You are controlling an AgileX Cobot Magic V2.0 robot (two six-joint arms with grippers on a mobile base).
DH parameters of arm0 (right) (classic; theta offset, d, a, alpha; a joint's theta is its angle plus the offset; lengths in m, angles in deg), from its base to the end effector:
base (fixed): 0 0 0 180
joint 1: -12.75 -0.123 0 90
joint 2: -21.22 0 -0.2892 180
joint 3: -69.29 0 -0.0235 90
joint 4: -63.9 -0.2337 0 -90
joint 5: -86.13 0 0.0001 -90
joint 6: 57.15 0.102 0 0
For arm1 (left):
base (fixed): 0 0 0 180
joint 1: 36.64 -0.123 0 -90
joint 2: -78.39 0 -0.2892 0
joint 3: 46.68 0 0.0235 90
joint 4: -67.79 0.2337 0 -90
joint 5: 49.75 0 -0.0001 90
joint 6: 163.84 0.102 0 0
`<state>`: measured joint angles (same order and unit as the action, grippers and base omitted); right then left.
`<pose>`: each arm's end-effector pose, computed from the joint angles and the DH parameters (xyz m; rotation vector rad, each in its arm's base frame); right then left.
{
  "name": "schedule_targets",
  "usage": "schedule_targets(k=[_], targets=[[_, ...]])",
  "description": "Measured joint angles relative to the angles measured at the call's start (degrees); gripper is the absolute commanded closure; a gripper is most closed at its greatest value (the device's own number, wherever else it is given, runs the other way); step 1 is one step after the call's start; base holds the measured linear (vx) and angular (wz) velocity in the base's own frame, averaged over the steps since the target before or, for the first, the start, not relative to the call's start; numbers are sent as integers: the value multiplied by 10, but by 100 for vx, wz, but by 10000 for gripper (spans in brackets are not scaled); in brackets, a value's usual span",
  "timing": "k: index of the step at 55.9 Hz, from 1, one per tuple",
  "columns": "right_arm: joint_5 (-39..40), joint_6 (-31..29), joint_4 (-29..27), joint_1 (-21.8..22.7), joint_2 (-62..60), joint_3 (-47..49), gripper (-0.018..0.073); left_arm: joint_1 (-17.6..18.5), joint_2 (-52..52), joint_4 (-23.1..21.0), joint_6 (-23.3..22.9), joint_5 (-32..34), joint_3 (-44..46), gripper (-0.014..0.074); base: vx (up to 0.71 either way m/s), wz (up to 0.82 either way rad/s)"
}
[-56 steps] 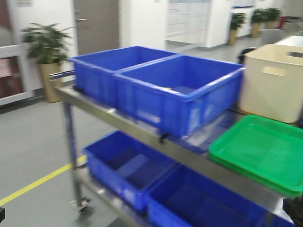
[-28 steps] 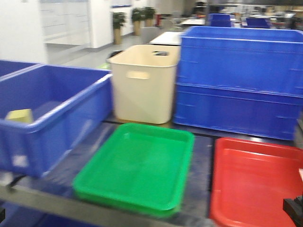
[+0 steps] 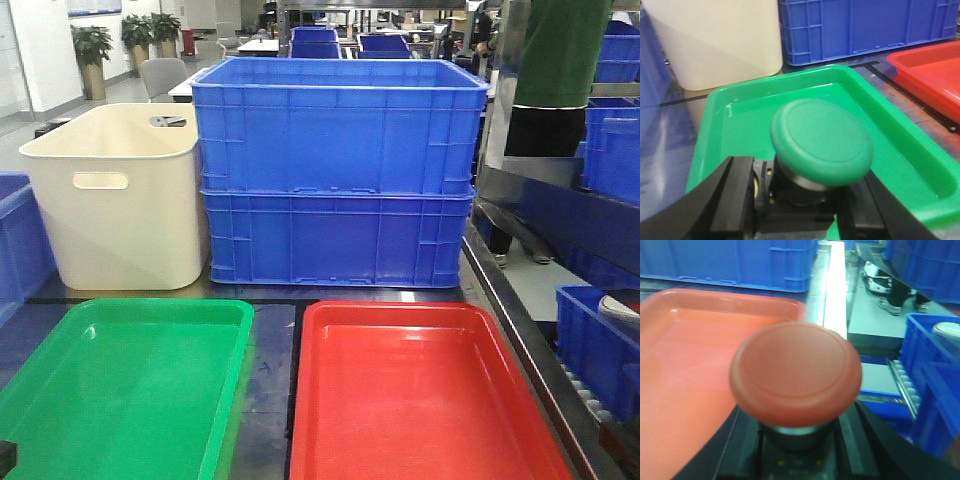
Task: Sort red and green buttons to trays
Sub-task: 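Lower green button into green tray and red button into red tray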
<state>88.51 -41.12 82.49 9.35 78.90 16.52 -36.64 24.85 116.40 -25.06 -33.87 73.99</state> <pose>0.1690 0.0114 0.2758 -0.1070 1.8853 0.0227 0.1502 -0.0209 0.2652 0.2455 1.7636 -0.1054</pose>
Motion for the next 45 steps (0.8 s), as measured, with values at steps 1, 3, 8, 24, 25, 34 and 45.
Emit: schedule_targets(k=[1, 3, 8, 24, 25, 34, 45], targets=[[0, 0, 0, 0, 0, 0, 567, 0, -1, 0, 0, 0, 0, 596, 3, -13], [0, 0, 0, 0, 0, 0, 567, 0, -2, 0, 0, 0, 0, 596, 2, -9], [0, 0, 0, 0, 0, 0, 567, 0, -5, 0, 0, 0, 0, 596, 1, -3], [0, 0, 0, 0, 0, 0, 567, 0, -5, 0, 0, 0, 0, 596, 0, 0], [0, 0, 0, 0, 0, 0, 567, 0, -5, 0, 0, 0, 0, 596, 0, 0], [0, 0, 0, 0, 0, 0, 567, 0, -5, 0, 0, 0, 0, 596, 0, 0], [0, 8, -9, 0, 0, 0, 567, 0, -5, 0, 0, 1, 0, 596, 0, 0]])
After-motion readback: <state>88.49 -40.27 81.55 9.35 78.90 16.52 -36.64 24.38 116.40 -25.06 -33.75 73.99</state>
